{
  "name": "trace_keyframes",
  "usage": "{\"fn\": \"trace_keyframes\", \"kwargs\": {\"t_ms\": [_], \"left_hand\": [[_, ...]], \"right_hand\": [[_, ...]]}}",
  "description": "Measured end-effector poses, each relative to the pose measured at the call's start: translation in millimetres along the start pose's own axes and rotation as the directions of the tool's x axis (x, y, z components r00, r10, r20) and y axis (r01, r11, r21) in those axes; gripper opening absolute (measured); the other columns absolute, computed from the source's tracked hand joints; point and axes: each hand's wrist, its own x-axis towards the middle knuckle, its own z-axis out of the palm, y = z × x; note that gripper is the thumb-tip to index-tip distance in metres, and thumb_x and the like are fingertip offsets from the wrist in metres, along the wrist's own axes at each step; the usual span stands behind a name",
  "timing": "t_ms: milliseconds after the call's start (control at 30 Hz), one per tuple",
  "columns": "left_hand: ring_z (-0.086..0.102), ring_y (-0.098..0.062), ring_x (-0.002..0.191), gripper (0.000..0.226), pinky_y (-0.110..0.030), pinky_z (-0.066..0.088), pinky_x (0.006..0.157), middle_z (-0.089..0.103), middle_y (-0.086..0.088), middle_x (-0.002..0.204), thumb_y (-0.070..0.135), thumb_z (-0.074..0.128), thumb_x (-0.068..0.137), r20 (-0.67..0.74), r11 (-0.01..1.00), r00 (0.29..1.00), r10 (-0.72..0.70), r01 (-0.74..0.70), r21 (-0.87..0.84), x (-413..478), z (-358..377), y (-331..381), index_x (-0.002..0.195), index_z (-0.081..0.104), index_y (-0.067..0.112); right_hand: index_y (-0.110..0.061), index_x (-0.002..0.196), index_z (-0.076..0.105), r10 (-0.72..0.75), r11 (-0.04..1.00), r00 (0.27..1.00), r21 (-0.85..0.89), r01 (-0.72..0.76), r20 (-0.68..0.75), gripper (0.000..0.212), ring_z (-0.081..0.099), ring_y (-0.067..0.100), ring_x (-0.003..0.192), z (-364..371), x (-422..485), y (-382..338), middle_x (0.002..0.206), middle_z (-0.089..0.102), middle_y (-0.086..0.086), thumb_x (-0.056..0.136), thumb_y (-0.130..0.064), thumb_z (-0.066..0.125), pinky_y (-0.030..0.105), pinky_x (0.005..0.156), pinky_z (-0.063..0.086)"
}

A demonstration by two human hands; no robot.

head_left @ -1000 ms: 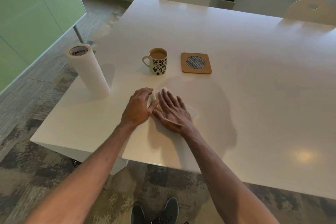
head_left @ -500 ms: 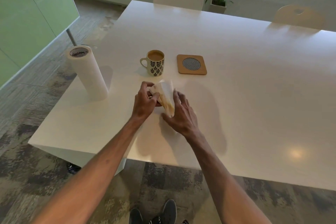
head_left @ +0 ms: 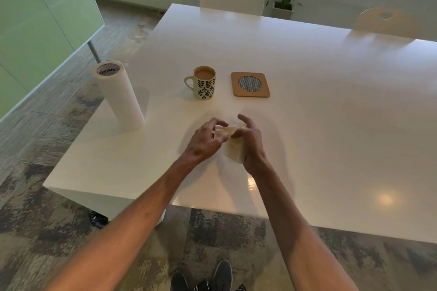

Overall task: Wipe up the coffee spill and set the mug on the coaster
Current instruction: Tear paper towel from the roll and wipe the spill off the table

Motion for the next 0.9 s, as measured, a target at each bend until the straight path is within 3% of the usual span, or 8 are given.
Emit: {"fn": "trace_keyframes", "kwargs": {"t_ms": [100,267,367,500,567,633,767,900], "left_hand": [[0.059,-0.029,0.138,0.04,-0.046,0.055,0.108,0.054,-0.012,0.153,0.042,0.065,0.106,0.012,0.991,0.998,0.062,-0.063,0.122,-6.9,17.4,7.0,0.144,0.064,0.03],[0.034,-0.02,0.16,0.038,-0.048,0.033,0.13,0.034,-0.002,0.174,0.033,0.057,0.113,0.121,0.994,0.99,0.072,-0.063,-0.084,-8.9,25.1,10.0,0.149,0.067,0.029],[0.038,-0.024,0.157,0.035,-0.047,0.032,0.13,0.042,-0.006,0.169,0.023,0.057,0.111,-0.043,0.996,0.995,0.085,-0.084,0.031,-1.6,7.4,-1.7,0.143,0.071,0.025],[0.036,-0.029,0.157,0.039,-0.052,0.033,0.128,0.044,-0.011,0.168,0.02,0.055,0.109,-0.186,0.927,0.976,0.114,-0.037,0.373,4.7,-21.2,-35.3,0.146,0.067,0.014],[0.034,-0.03,0.159,0.041,-0.052,0.032,0.129,0.043,-0.013,0.169,0.021,0.052,0.11,-0.21,0.879,0.968,0.139,-0.023,0.476,4.0,-31.0,-54.1,0.149,0.065,0.012],[0.03,-0.031,0.161,0.044,-0.051,0.028,0.132,0.041,-0.013,0.17,0.024,0.049,0.112,-0.222,0.856,0.963,0.155,-0.019,0.517,0.6,-35.8,-68.4,0.153,0.06,0.011],[0.028,-0.029,0.162,0.049,-0.05,0.028,0.133,0.037,-0.012,0.172,0.031,0.041,0.115,-0.194,0.833,0.963,0.188,-0.052,0.551,-2.1,-33.1,-79.6,0.16,0.049,0.014],[0.03,-0.028,0.162,0.05,-0.047,0.027,0.133,0.039,-0.01,0.172,0.033,0.037,0.115,-0.177,0.841,0.971,0.159,-0.04,0.54,0.4,-33.4,-78.4,0.161,0.046,0.016]], "right_hand": [[-0.025,0.158,0.043,0.085,0.942,0.995,0.321,-0.097,0.051,0.084,0.071,0.035,0.116,0.5,-2.0,-2.2,0.135,0.065,0.017,0.078,-0.029,0.066,0.047,0.092,0.06],[-0.02,0.146,0.047,-0.036,0.983,0.968,0.163,0.079,-0.249,0.054,0.07,0.034,0.112,-2.7,5.6,0.8,0.126,0.065,0.011,0.098,0.002,0.056,0.049,0.093,0.064],[-0.014,0.132,0.059,-0.326,0.935,0.865,-0.267,0.235,-0.381,0.046,0.074,0.038,0.108,-23.8,9.4,0.4,0.122,0.073,0.01,0.092,0.007,0.049,0.034,0.075,0.06],[-0.025,0.127,0.077,-0.657,0.459,0.733,-0.865,0.204,-0.176,0.055,0.074,0.019,0.12,-47.3,5.6,14.6,0.156,0.063,-0.006,0.092,0.009,0.052,0.028,0.08,0.058],[-0.024,0.15,0.065,-0.528,0.327,0.849,-0.924,0.197,-0.006,0.055,0.059,0.024,0.145,-48.7,2.3,33.0,0.168,0.048,-0.001,0.101,-0.002,0.054,0.045,0.112,0.055],[-0.021,0.172,0.03,-0.255,0.289,0.959,-0.937,0.196,0.122,0.066,0.022,0.023,0.167,-40.4,-5.5,52.1,0.181,0.016,0.002,0.11,-0.032,0.05,0.047,0.136,0.022],[-0.016,0.169,-0.023,-0.022,0.183,0.972,-0.955,0.234,0.234,0.107,-0.032,0.016,0.163,-1.5,-13.7,71.8,0.174,-0.036,0.001,0.098,-0.088,0.011,0.041,0.134,-0.017],[-0.02,0.169,-0.022,-0.047,0.226,0.949,-0.922,0.315,0.313,0.084,-0.031,0.009,0.162,25.1,-29.7,77.5,0.175,-0.034,-0.005,0.107,-0.071,0.003,0.044,0.136,-0.014]]}}
